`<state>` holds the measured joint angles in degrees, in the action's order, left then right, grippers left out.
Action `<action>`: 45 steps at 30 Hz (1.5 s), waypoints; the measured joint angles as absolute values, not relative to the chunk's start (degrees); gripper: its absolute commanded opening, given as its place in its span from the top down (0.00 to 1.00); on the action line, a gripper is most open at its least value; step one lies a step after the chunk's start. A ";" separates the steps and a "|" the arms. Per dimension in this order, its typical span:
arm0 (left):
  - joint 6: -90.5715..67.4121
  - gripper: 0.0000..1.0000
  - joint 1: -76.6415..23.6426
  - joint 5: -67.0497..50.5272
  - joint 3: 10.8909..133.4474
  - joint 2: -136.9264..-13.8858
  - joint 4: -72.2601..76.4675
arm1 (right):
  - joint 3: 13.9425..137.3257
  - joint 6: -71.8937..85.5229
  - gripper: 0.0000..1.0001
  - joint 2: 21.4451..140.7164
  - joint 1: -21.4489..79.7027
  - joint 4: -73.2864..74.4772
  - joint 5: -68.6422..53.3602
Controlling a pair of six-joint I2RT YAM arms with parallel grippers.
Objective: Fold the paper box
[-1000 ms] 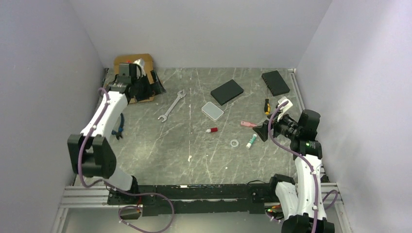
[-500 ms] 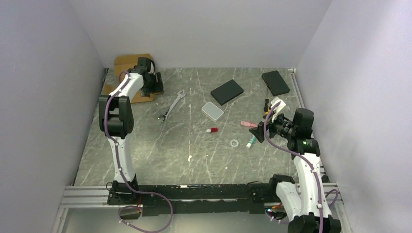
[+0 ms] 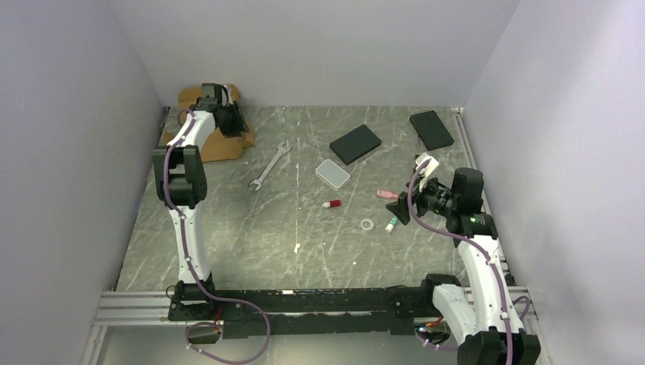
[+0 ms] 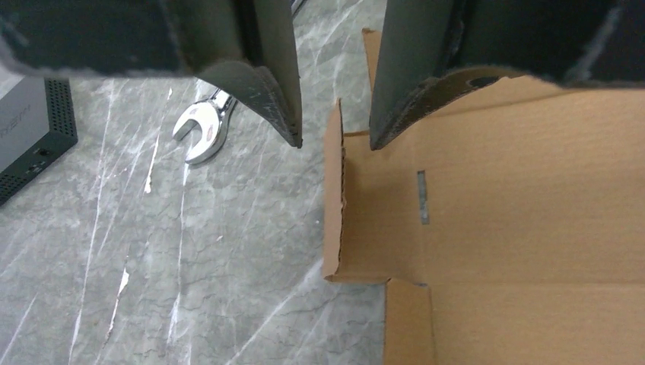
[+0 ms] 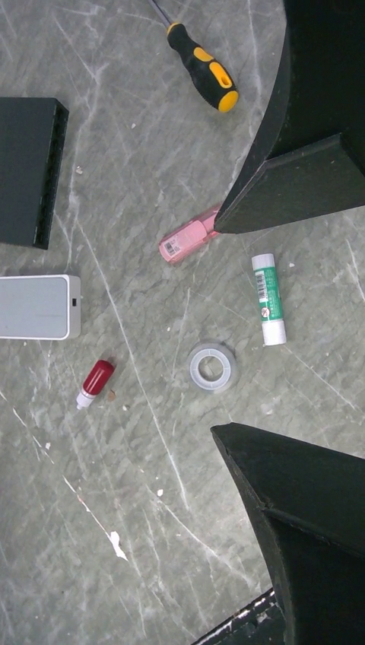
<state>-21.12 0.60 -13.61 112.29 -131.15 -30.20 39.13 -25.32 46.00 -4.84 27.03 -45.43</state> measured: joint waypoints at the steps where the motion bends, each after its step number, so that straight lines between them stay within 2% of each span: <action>1: -21.56 0.61 0.75 -14.31 112.68 -131.83 -30.09 | 39.13 -25.43 0.00 46.06 -4.67 27.03 -45.41; 6: -23.14 0.72 0.89 -16.69 115.44 -135.63 -30.26 | 39.13 -25.96 0.00 46.26 -3.92 27.18 -45.23; 8: -23.62 0.84 1.02 -17.15 116.33 -136.81 -30.22 | 39.13 -26.09 0.00 46.37 -3.70 27.24 -45.23; 10: -24.23 1.00 1.17 -17.52 116.38 -137.47 -30.35 | 39.13 -26.17 0.00 46.44 -3.64 27.38 -45.21; 15: -24.67 1.00 1.43 -18.13 116.20 -137.34 -30.04 | 39.13 -26.55 0.00 46.44 -3.53 27.44 -45.23; 18: -24.34 1.00 1.43 -17.67 110.91 -133.95 -27.94 | 39.13 -26.63 0.00 46.41 -3.53 27.44 -45.23; 23: -24.99 1.00 1.52 -16.36 94.56 -117.80 -26.22 | 39.13 -26.65 0.00 46.37 -3.25 27.51 -45.25; 30: -29.89 1.00 0.82 -16.14 81.89 -92.99 -22.94 | 39.13 -26.81 0.00 45.87 -3.16 27.57 -45.30; 33: -31.22 1.00 -1.80 -15.90 77.69 -85.58 -22.41 | 39.16 -26.83 0.00 45.84 -3.18 27.57 -45.30; 45: -37.58 1.00 -17.56 -10.28 61.52 -69.28 -28.03 | 39.13 -26.83 0.00 46.06 -3.16 27.57 -45.32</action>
